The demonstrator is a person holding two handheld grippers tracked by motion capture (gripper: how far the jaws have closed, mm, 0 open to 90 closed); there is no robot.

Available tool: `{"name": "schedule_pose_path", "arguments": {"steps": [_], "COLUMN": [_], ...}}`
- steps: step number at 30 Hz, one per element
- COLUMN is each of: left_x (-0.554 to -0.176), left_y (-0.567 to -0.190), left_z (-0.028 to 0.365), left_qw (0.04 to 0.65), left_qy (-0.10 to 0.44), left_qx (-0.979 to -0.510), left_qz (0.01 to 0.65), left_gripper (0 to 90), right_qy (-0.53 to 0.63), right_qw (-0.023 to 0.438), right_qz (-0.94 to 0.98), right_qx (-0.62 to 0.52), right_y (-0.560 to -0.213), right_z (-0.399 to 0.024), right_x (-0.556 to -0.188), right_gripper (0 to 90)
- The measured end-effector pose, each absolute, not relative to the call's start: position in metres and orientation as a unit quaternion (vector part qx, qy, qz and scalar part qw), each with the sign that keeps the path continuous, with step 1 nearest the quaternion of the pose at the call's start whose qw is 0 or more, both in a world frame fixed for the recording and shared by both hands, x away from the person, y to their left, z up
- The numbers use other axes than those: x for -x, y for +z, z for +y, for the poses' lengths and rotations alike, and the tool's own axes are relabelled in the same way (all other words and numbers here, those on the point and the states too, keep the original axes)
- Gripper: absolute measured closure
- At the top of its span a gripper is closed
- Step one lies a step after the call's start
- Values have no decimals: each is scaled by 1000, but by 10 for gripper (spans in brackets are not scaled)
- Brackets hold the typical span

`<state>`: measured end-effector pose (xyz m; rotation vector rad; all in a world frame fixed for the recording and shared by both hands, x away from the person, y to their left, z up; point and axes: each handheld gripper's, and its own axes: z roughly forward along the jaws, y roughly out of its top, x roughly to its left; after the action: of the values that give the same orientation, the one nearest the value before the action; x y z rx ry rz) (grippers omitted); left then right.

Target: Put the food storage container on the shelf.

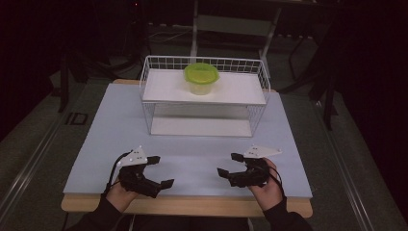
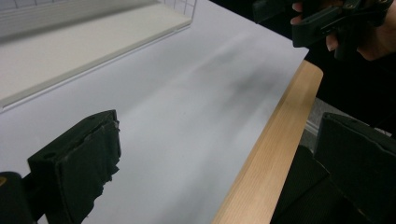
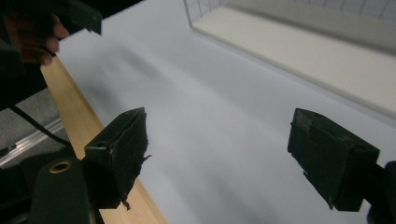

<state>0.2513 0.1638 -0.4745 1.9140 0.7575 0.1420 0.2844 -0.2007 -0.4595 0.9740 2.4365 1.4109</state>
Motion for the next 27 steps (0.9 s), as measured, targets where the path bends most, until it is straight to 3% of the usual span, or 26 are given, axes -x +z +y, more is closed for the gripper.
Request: {"name": "schedule_pose_path", "arguments": {"steps": [9,16,27], "left_x": [-252,-254,-256], "left_y": [-484,-492,-496], "left_z": [166,172,172], "left_qw": [503,488,494], "left_qy": [59,89,78], "left_qx": [-802,-803,-799], "left_qz": [317,331,336], "left_gripper": [18,18,18], "right_qy": [451,433,423], "right_qw": [85,92,99], "right_qz": [826,835,838], "right_qx": [-329,-327,-331], "right_y": [-479,-487,-491], "right_z": [-212,-211,-213], "right_x": [-279,-282,-286], "right_gripper": [179,173,174]}}
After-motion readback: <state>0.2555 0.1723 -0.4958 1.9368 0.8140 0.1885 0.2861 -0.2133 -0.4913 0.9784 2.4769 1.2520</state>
